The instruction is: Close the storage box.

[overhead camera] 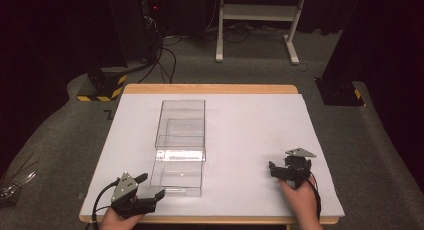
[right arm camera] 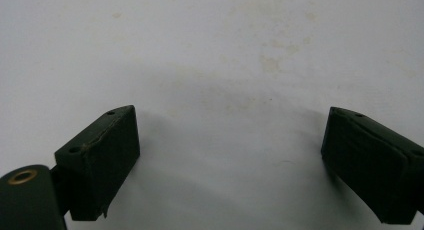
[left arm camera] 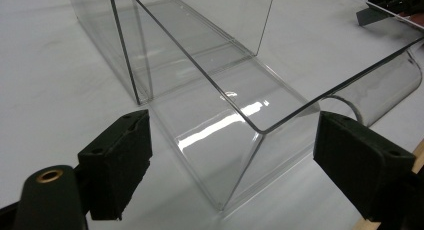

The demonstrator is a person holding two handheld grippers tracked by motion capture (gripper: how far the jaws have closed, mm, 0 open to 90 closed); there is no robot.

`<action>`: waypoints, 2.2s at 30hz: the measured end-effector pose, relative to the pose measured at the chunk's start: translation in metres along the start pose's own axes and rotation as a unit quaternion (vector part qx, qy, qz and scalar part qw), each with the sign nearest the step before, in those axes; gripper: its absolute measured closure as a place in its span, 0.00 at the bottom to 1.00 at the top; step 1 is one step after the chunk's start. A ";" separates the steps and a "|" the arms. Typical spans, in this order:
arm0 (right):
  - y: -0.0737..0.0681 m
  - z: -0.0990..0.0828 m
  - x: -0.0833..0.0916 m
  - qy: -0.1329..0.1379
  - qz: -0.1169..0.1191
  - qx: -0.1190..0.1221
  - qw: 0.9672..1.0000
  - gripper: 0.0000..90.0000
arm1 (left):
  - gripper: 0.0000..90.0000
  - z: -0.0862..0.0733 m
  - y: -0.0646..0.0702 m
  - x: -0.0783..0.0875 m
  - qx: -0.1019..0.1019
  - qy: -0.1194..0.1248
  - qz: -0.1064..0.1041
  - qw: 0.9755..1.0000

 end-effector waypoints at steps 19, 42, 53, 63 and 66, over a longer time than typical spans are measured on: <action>0.000 0.000 0.000 0.001 0.000 0.000 1.000 0.09 | 0.23 0.004 -0.010 -0.011 0.006 0.003 -0.004 1.000; 0.000 0.000 0.000 0.001 0.000 -0.001 1.000 0.09 | 0.24 0.007 -0.024 -0.023 0.040 0.013 -0.010 0.999; 0.000 0.000 0.000 0.001 0.000 0.000 1.000 0.09 | 0.17 0.005 -0.026 -0.034 0.040 0.000 0.002 0.999; 0.000 0.000 0.000 0.001 0.000 0.000 1.000 0.09 | 0.16 0.009 -0.033 -0.041 0.054 0.002 0.007 0.999; 0.000 0.000 0.000 0.001 0.000 0.000 1.000 0.09 | 0.16 0.011 -0.037 -0.045 0.055 0.001 0.011 0.998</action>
Point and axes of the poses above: each handheld gripper's, and its own axes: x roughly backward along the jaws, z roughly out of its top, y roughly to its right, the point moved 1 cm from there along -x, roughly forward along the jaws, and after that the axes turned 11 degrees about -z, right-handed, at the moved point
